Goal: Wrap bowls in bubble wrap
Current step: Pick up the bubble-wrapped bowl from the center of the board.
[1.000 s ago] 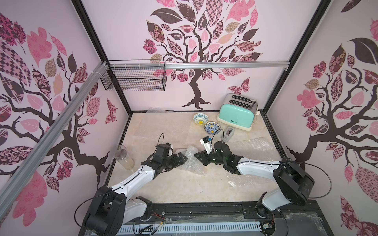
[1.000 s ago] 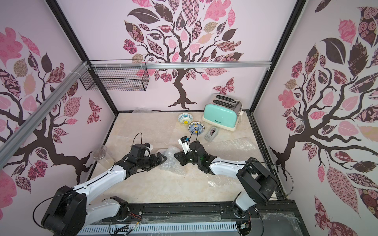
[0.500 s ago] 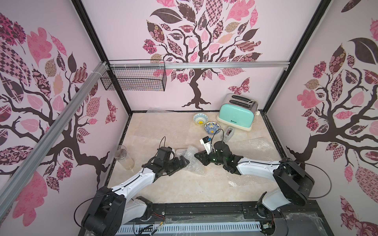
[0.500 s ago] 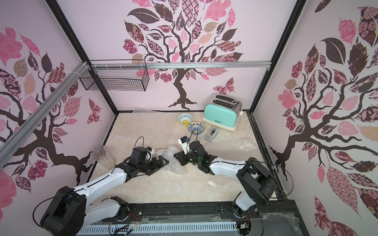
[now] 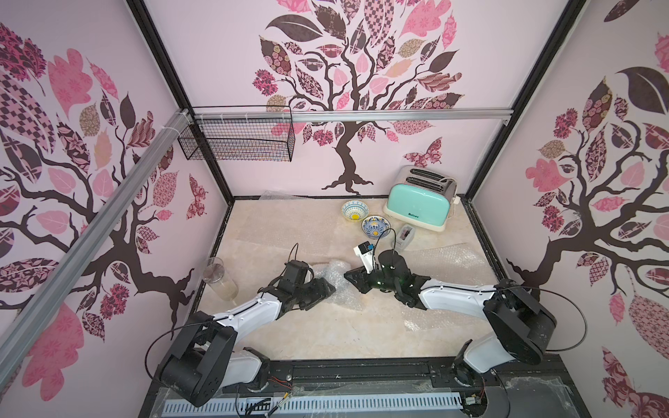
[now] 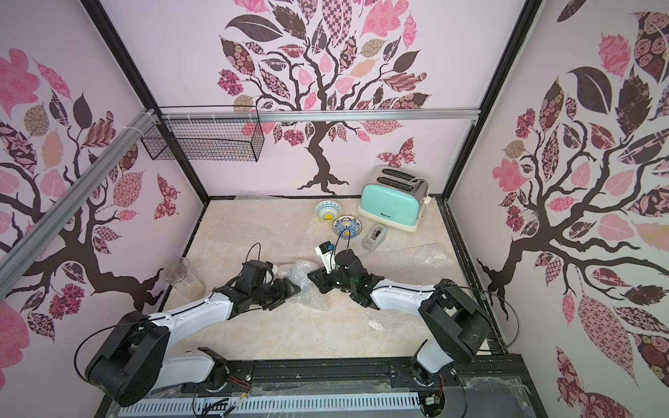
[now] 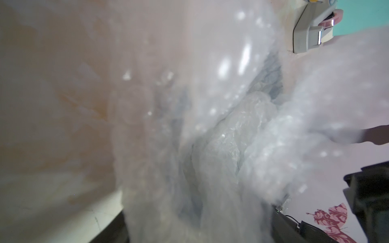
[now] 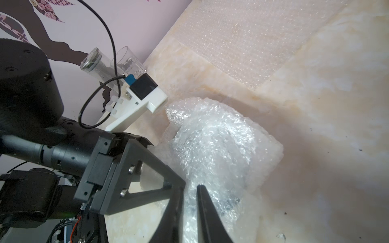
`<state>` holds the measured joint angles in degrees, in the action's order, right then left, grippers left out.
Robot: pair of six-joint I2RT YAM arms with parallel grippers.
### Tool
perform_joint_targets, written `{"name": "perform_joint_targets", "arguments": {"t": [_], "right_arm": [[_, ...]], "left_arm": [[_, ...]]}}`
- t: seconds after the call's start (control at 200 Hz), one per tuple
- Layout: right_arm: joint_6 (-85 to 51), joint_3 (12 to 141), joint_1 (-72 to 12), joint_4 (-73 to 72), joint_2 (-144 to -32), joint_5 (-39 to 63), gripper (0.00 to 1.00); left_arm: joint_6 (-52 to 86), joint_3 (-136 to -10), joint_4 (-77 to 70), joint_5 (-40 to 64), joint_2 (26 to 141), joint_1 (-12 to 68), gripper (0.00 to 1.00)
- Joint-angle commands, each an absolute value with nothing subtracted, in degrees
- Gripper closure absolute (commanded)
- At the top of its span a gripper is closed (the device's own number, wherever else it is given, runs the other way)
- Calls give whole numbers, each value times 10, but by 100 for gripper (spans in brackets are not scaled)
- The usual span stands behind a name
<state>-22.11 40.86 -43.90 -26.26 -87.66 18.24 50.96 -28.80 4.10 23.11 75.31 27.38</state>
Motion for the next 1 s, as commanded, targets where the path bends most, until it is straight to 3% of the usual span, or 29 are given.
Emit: {"name": "perform_joint_targets", "arguments": {"t": [0.0, 0.335, 0.48, 0.645, 0.995], "right_arm": [[-214, 408, -440, -258, -863, 183, 83], [-212, 406, -440, -255, -865, 183, 82], [-210, 407, -440, -254, -864, 180, 82], [-208, 405, -440, -252, -861, 178, 82], [-215, 398, -439, -264, -855, 181, 81]], "left_arm": [[504, -289, 27, 219, 758, 275, 41], [481, -300, 36, 222, 769, 273, 93], [477, -304, 43, 226, 764, 268, 100], [473, -314, 70, 228, 742, 242, 100], [466, -385, 170, 214, 713, 56, 100]]}}
